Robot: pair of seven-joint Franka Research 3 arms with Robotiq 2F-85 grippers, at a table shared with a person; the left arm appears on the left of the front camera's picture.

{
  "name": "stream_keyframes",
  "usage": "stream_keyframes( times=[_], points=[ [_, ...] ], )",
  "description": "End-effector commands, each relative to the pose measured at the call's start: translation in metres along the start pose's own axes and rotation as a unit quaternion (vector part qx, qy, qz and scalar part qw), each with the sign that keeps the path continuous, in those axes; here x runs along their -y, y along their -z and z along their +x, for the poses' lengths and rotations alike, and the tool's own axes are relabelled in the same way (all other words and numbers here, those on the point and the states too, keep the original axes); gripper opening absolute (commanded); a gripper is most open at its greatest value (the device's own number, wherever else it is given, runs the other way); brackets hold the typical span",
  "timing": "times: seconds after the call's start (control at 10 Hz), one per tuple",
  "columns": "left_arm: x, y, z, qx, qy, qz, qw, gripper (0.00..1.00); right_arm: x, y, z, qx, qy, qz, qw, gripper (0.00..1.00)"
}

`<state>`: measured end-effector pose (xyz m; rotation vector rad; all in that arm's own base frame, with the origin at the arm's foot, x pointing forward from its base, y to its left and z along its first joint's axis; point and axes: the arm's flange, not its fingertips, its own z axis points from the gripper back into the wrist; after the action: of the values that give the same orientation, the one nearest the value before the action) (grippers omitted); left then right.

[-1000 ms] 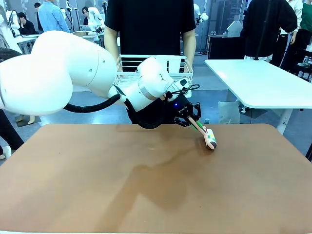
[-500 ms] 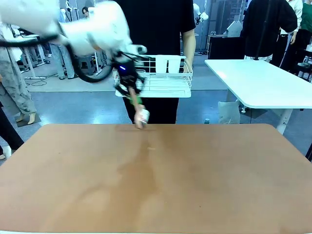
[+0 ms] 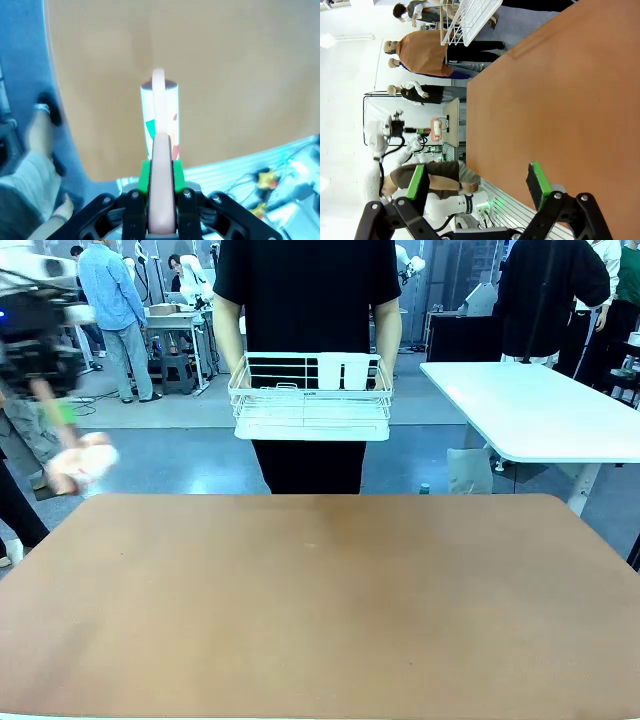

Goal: Clean the table.
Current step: Clean the table with the Lint Roller when the human lifts the Dish drying rack.

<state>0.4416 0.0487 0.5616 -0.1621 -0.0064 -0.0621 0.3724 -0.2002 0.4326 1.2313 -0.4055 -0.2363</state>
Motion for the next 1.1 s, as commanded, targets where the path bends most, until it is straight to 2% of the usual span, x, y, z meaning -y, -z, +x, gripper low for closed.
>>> stream_keyframes(
  times=[0.0,0.2,0.3,0.4,0.5,1.0],
  points=[
    [-0.049,0.007,-0.086,0.033,-0.004,0.005,0.999,0.21,-0.002,0.0,0.0,0.001,-0.001,0.005,1.0,1.0],
    [-0.045,0.022,-0.125,0.056,-0.009,0.01,0.998,0.21,-0.002,0.0,0.0,0.001,-0.001,0.005,1.0,1.0],
    [-0.026,0.034,-0.146,0.073,-0.001,0.023,0.997,0.21,-0.002,0.0,0.0,0.001,-0.001,0.005,1.0,1.0],
    [-0.001,0.042,-0.158,0.082,0.003,0.007,0.997,0.21,-0.002,0.0,0.0,0.001,-0.001,0.005,1.0,1.0],
    [-0.055,0.019,-0.138,0.045,-0.01,-0.003,0.999,0.21,-0.002,0.0,0.0,0.001,-0.001,0.005,1.0,1.0],
    [-0.055,0.019,-0.138,0.045,-0.01,-0.003,0.999,0.21,-0.002,0.0,0.0,0.001,-0.001,0.005,1.0,1.0]
  ],
)
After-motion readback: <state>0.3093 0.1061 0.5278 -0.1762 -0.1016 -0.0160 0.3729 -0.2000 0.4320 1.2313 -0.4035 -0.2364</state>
